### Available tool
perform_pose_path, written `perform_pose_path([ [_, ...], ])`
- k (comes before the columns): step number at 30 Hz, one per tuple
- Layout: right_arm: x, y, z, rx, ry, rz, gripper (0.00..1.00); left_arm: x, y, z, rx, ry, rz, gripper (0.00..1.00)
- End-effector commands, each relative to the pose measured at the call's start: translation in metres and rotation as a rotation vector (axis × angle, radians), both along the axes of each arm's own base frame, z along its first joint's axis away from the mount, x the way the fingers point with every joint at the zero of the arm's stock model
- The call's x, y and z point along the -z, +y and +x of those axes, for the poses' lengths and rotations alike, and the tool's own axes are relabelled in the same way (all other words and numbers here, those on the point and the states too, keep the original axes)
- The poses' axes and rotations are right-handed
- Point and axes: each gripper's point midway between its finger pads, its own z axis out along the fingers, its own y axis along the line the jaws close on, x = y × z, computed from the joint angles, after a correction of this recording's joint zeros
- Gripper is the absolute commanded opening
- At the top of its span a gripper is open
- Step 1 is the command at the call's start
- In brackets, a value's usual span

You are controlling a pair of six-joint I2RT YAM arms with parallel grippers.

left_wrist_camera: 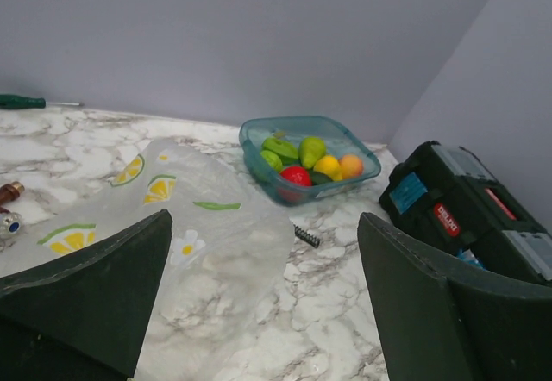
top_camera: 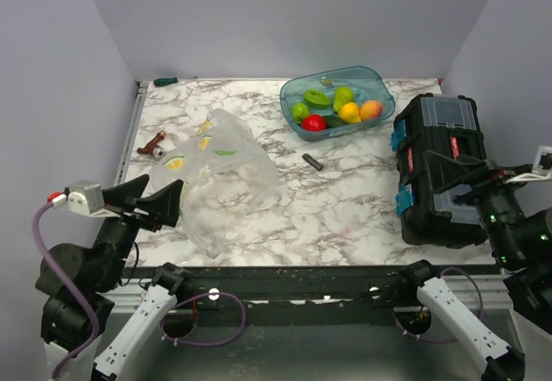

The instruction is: Take the fake fruits out of the plastic bag

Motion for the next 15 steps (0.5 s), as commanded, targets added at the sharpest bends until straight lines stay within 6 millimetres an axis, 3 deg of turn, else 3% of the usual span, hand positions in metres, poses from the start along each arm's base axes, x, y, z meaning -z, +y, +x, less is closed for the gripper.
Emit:
perform_pose_path([
  [1,-0.007,-0.02,-0.017,0.068,-0.011,-0.009,1.0,-0.013,0.011,-0.023,-0.009,-0.042,-0.059,0.9],
  [7,-0.017,-0.028,-0.024,0.096,-0.027,0.021,1.0,-0.026,0.019,-0.038,-0.011,-0.088,-0.094,0.91],
  [15,-0.009,-0.026,-0.024,0.09,-0.021,0.033,1.0,-0.019,0.016,-0.035,-0.005,-0.062,-0.083,0.91],
])
